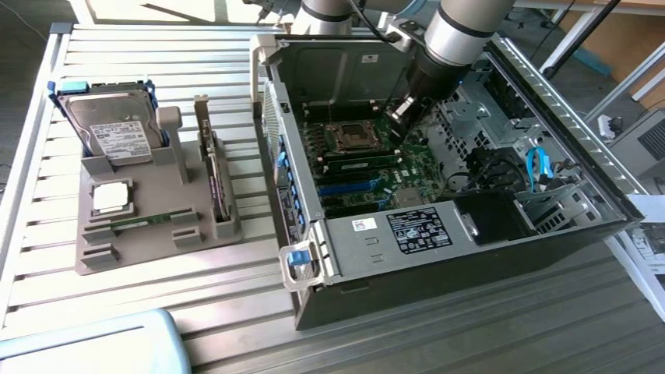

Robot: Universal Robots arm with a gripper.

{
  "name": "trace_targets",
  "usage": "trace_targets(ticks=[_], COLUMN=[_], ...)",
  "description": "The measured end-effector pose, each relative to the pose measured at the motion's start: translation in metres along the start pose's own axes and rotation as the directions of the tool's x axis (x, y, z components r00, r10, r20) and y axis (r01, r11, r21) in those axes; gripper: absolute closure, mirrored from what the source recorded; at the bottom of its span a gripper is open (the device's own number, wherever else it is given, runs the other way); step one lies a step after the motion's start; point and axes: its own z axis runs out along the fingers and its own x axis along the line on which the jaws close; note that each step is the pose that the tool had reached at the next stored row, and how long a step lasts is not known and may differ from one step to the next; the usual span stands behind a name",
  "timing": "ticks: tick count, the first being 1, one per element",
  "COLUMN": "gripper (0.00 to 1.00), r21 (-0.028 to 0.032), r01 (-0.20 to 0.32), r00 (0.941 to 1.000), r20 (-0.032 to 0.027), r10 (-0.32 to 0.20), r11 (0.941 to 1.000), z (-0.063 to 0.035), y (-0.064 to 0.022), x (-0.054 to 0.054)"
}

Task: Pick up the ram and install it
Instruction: 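Press down the ram until it locks into place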

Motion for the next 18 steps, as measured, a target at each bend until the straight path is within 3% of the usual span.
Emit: trace_targets(ticks=[5, 10, 16, 18], gripper=[0.89, 0.89, 0.89, 0.89], r21=[-0.0035, -0.0073, -0.0125, -0.0152], r01=[-0.086, -0.173, -0.278, -0.33], r00=[0.9963, 0.9848, 0.9604, 0.9437], r20=[0.0034, 0.0065, 0.0098, 0.0113], r10=[0.086, 0.173, 0.278, 0.331], r11=[0.9963, 0.9848, 0.9604, 0.9437], z=[0.0, 0.0, 0.0, 0.0], y=[0.0, 0.0, 0.0, 0.0], x=[0.0, 0.0, 0.0, 0.0])
